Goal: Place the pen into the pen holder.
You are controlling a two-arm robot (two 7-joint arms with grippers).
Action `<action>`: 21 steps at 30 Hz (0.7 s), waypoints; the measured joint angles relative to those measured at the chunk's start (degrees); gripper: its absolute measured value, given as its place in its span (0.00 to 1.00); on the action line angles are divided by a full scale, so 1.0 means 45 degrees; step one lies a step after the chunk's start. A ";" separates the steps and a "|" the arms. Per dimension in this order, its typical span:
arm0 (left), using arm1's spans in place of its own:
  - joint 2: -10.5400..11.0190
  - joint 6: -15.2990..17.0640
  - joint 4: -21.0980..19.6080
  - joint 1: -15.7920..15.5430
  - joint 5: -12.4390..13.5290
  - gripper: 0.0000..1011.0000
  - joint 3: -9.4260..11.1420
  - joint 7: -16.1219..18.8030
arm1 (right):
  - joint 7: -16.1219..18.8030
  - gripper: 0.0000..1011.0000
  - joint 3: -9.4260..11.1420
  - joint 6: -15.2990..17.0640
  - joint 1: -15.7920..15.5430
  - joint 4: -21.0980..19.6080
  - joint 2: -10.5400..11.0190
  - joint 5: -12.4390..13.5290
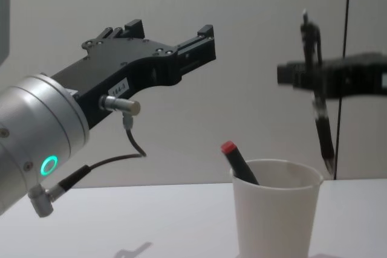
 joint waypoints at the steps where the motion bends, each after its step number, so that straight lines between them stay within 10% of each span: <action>1: 0.0000 0.0001 0.0000 0.0000 0.0000 0.99 0.0001 0.0000 | 0.0011 0.13 -0.0076 0.0098 -0.0036 0.0037 0.0023 -0.0266; 21: 0.0001 0.0001 0.0000 0.0000 0.0000 0.99 0.0000 0.0000 | 0.0254 0.13 -0.0808 0.1282 -0.0206 0.0266 0.0149 -0.3390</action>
